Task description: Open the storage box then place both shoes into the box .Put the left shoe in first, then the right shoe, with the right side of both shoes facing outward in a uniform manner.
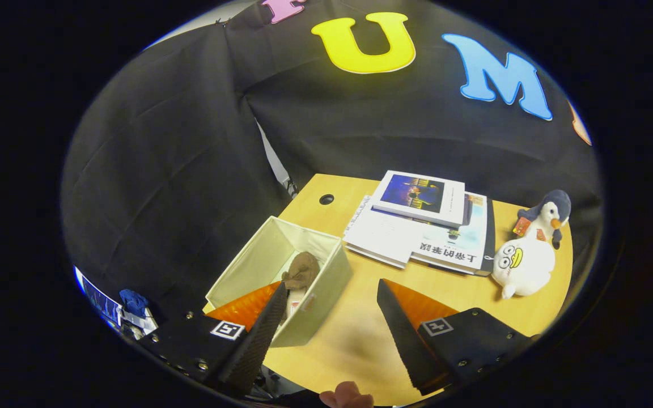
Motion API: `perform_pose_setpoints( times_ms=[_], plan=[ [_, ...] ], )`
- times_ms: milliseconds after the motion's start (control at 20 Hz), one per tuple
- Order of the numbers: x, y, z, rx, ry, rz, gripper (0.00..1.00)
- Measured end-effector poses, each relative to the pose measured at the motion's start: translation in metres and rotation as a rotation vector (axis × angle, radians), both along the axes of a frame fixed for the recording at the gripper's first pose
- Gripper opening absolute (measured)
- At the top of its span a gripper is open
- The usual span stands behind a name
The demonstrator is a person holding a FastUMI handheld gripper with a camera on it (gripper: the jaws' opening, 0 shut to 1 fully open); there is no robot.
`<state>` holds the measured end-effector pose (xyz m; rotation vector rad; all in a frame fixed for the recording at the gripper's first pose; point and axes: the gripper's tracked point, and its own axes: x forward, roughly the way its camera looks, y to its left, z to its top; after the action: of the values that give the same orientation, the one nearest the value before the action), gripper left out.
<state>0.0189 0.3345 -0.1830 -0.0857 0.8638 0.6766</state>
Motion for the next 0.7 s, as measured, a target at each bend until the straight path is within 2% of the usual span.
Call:
perform_pose_setpoints(
  times_ms=[350,700],
  plan=[
    [-0.003,-0.060,0.003,0.060,0.024,-0.089,0.97],
    [0.006,-0.131,-0.004,0.079,-0.028,-0.195,0.97]
  ],
)
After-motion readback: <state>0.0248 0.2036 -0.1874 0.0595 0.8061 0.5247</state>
